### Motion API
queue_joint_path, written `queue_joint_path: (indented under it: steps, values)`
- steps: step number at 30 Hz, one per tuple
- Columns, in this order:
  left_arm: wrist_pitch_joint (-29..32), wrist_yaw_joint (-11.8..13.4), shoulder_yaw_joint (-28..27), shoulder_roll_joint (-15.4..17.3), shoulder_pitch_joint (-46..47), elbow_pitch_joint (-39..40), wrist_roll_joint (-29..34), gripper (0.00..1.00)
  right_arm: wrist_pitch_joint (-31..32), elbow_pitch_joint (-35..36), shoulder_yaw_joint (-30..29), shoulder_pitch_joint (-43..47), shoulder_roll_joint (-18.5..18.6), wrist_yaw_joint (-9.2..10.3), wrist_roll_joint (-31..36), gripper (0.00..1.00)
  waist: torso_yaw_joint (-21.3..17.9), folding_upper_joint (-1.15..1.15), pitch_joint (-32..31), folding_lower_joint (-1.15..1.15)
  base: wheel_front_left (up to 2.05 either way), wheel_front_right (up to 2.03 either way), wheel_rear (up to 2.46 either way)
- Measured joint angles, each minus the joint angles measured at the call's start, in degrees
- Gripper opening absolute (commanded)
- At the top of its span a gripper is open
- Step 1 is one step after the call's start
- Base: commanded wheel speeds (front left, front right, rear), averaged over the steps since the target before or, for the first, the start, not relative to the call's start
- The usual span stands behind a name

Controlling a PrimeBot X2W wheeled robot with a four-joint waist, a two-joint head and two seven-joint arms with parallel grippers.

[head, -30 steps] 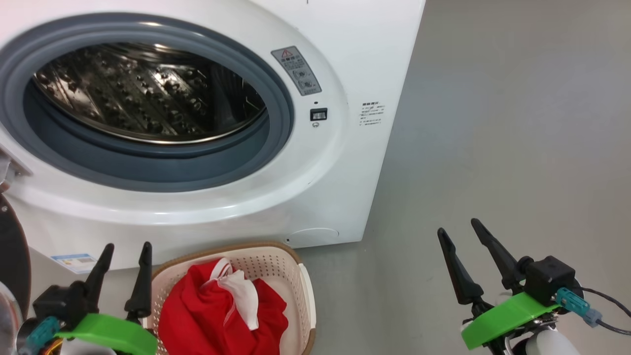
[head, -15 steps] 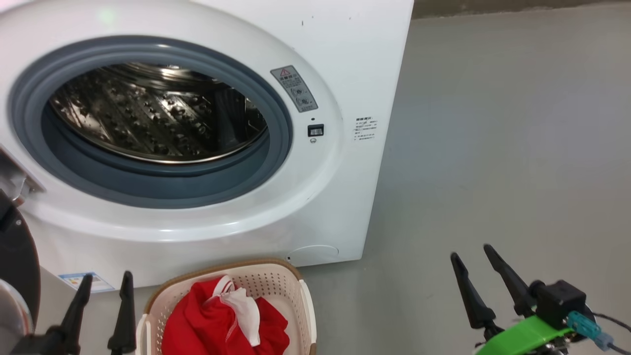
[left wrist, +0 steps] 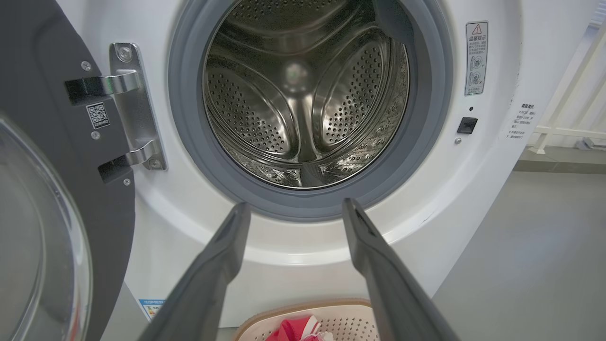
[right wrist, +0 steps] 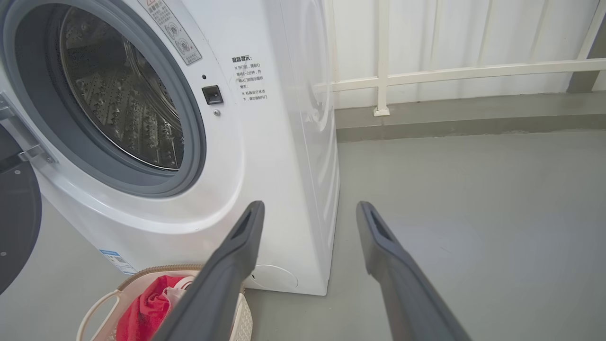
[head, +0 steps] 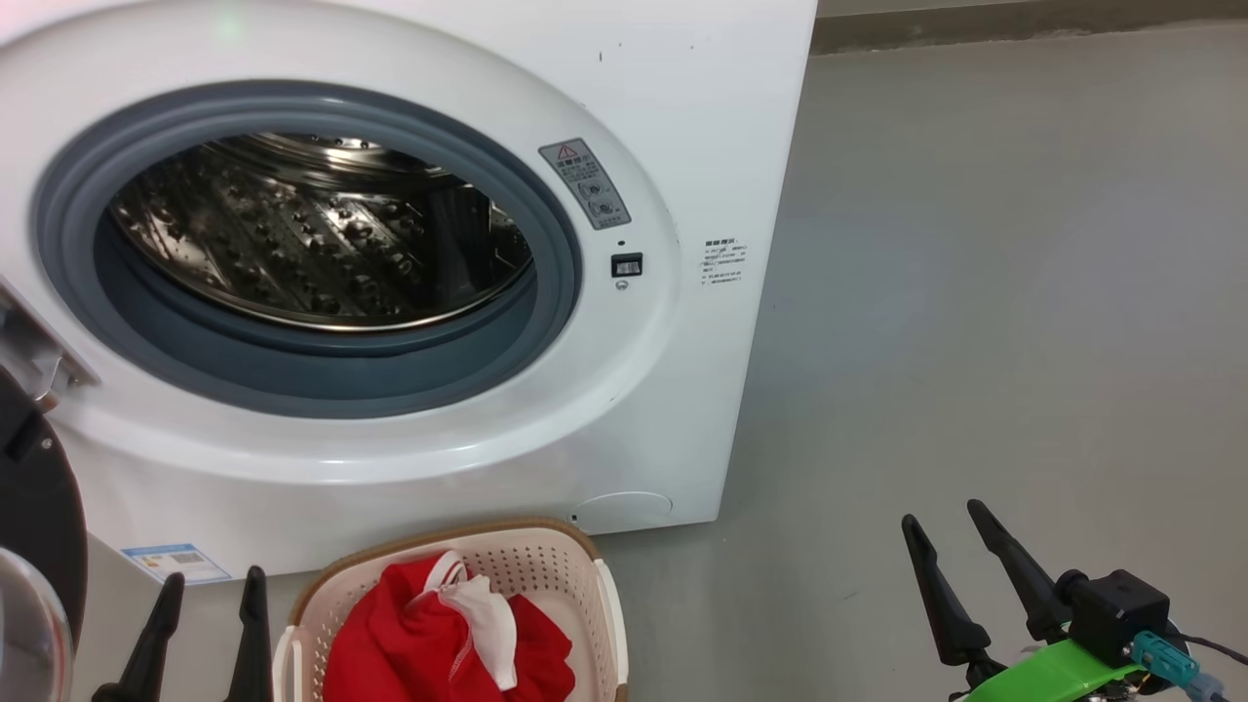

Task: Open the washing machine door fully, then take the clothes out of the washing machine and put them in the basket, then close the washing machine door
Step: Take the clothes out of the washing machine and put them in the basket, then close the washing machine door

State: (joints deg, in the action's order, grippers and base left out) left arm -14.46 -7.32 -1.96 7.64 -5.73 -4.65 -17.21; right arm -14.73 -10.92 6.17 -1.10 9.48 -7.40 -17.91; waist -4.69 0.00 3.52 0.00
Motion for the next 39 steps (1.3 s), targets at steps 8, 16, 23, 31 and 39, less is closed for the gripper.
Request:
queue_joint_path:
  steps: [8,16,23,31,39]
  values:
    - [0.0,0.0,0.2,-0.01,0.07,-0.02,-0.01,1.0,0.01,0.13,-0.11,-0.01,-0.21,0.0,0.0,1.0,-0.03,0.0,0.63,0.0,0.0,0.0,0.0]
    - [0.0,0.0,0.18,-0.02,0.1,-0.48,-0.01,1.0,0.0,0.15,-0.29,-0.01,-0.37,0.0,0.02,1.0,-0.01,0.0,0.75,0.0,0.0,0.0,0.0]
    - [0.0,0.0,0.2,-0.02,0.12,-0.53,-0.01,1.0,0.0,0.22,-0.32,-0.01,-0.46,0.0,0.02,1.0,0.1,0.0,0.76,0.0,0.0,0.0,0.0]
    - [0.0,0.0,0.3,-0.02,0.13,-1.11,-0.01,1.0,0.0,0.27,-0.32,-0.01,-0.48,0.0,0.02,1.0,0.3,0.0,0.7,0.0,-0.01,0.01,0.0]
    - [0.0,0.0,0.35,-0.07,0.14,-1.59,0.18,1.0,0.0,0.25,-0.29,-0.01,-0.45,0.0,0.02,1.0,0.51,0.0,0.44,0.0,-0.54,0.54,0.0]
